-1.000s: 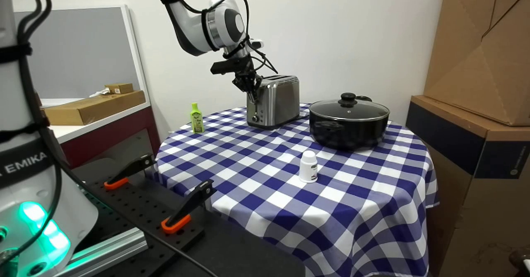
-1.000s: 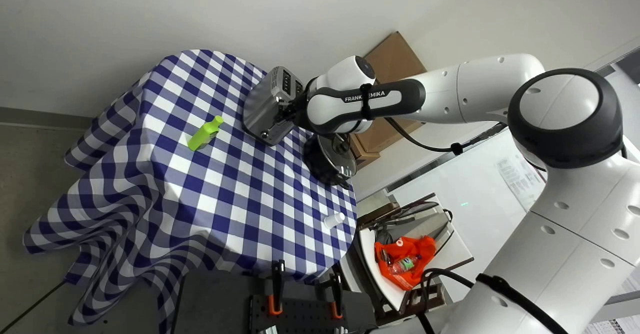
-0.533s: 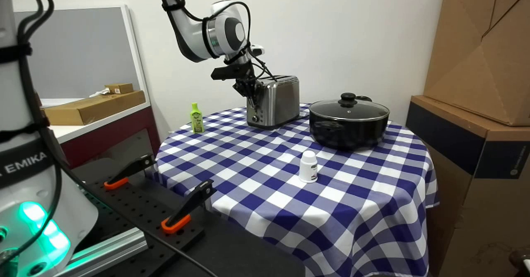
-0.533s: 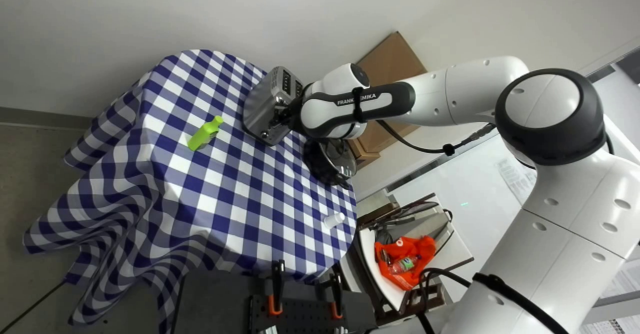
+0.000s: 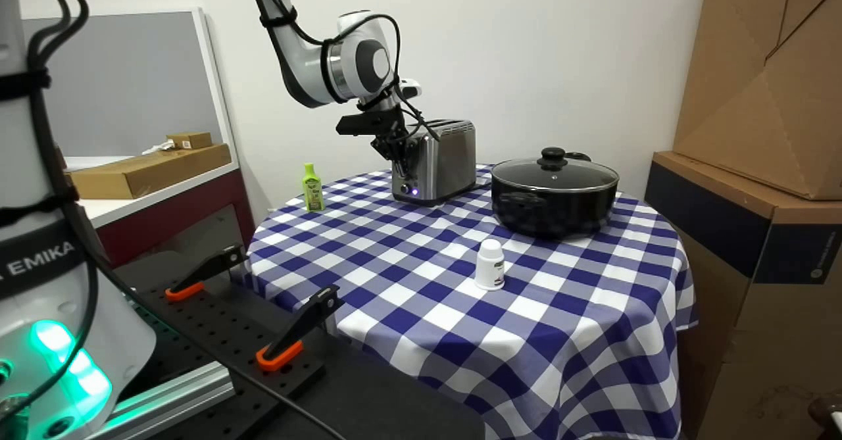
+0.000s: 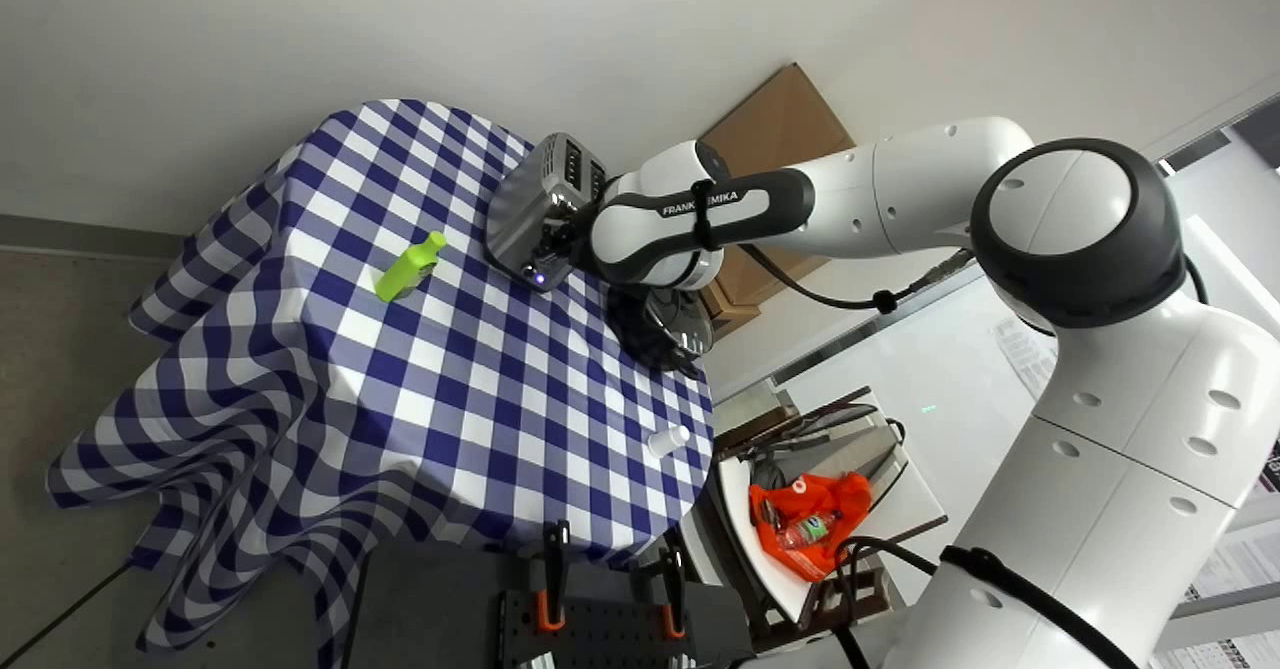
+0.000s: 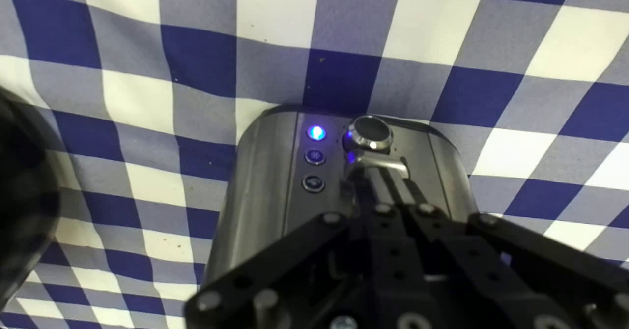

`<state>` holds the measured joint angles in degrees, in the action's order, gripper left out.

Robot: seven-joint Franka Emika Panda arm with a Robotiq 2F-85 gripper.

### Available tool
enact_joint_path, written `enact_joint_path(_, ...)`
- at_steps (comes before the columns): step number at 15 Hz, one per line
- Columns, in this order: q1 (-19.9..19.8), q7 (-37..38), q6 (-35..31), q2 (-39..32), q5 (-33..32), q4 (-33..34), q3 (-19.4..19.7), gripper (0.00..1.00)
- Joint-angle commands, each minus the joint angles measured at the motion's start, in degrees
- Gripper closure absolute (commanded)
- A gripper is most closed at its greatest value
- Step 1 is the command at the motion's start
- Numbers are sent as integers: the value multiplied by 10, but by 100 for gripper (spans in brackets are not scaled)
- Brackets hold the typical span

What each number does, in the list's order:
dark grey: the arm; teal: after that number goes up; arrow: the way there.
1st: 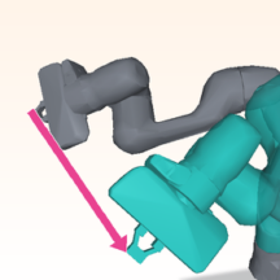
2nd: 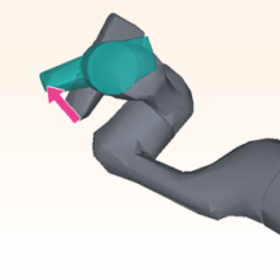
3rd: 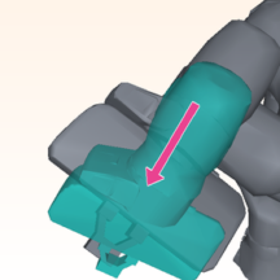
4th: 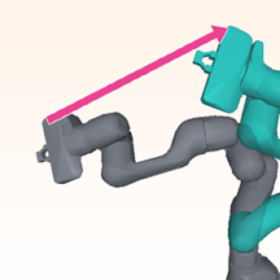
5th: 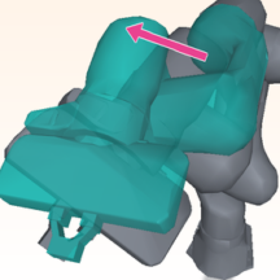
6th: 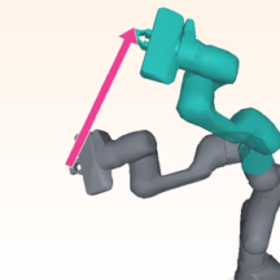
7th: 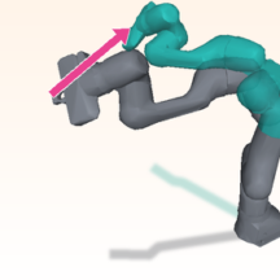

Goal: Push down the toaster lever

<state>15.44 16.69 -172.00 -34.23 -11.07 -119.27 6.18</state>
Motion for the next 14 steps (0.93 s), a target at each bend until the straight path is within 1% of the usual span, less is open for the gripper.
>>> enact_joint_path(1, -2, -23, -29, -46, 27, 9, -6, 100)
enact_joint_path(4, -3, -27, -30, -39, 34, -1, -8, 100)
enact_joint_path(8, -25, -40, -27, 5, 55, -29, -35, 100)
enact_joint_path(12, -59, -65, -18, 59, 84, -79, -84, 100)
enact_joint_path(14, -82, -82, -6, 92, 101, -112, -120, 100)
